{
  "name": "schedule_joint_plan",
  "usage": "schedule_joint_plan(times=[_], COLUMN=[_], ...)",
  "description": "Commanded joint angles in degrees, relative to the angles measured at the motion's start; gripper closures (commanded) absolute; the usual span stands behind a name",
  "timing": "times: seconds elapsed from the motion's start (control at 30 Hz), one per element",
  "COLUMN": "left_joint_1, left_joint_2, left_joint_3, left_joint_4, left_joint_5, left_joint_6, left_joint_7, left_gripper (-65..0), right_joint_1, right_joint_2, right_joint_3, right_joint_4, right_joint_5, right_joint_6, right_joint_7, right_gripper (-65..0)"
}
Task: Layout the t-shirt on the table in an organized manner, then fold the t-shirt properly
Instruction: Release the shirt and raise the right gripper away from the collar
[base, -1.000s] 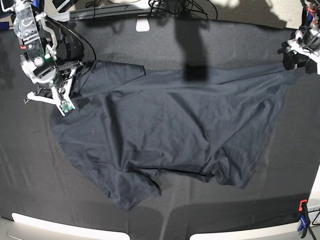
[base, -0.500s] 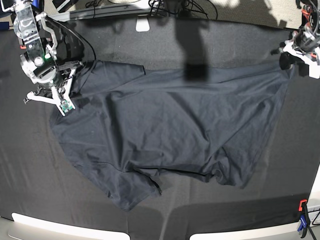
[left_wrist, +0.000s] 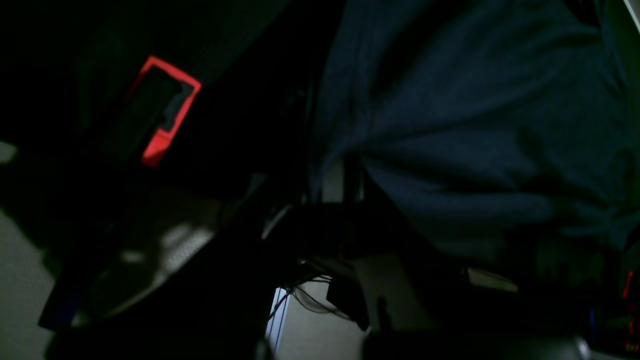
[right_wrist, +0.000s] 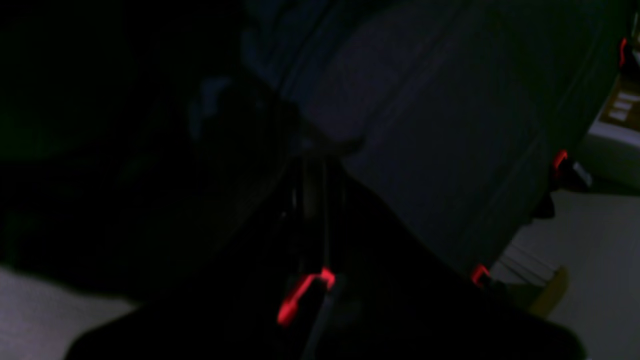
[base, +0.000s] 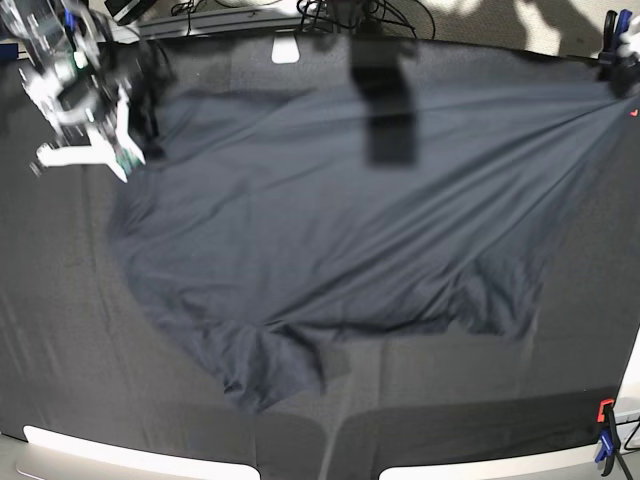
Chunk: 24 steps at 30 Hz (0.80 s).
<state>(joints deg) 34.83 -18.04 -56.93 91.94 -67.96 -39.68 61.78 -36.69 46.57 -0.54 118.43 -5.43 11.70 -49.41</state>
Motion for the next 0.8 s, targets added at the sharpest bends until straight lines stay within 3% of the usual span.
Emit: schedule_joint_plan(times=[0.0,0.17,0.27,0.47,0.77], left_joint_1=[0.63,0.52,-0.13,-5.68,-16.22], left_joint_2=[-1.03,-1.25,-1.70,-1.99,-1.95], left_joint_3=[-0.52,-0.48,-0.35,-0.35,0.37], left_joint_4=[0.87,0.87,0.87,0.87,0.76], left_joint_5=[-1.29,-0.50,-0.50,-0.46,1.18], left_joint_6=[-0.32,-0.32,-0.32,-0.32,0.28], left_joint_7=[-0.13,-2.60,-5.75,-6.36,-6.58], left_gripper=[0.0,0.0,0.0,0.0,0.0], right_joint_1=[-1.90,-9.46,-8.44,-0.66,8.46], right_joint_2=[1.03,0.72,0.70,0.46,-2.97], right_joint_3=[2.49,13.33,17.55,18.14,18.14], right_joint_4=[2.10,7.48,7.87,7.87,7.30], right_joint_5=[-0.59,0.66,6.58,13.20,13.18], right_joint_6=[-0.57,-0.63,-1.01,-0.90,-0.74], right_joint_7=[-0.31,1.38,4.98,6.10,9.44], right_gripper=[0.0,0.0,0.0,0.0,0.0])
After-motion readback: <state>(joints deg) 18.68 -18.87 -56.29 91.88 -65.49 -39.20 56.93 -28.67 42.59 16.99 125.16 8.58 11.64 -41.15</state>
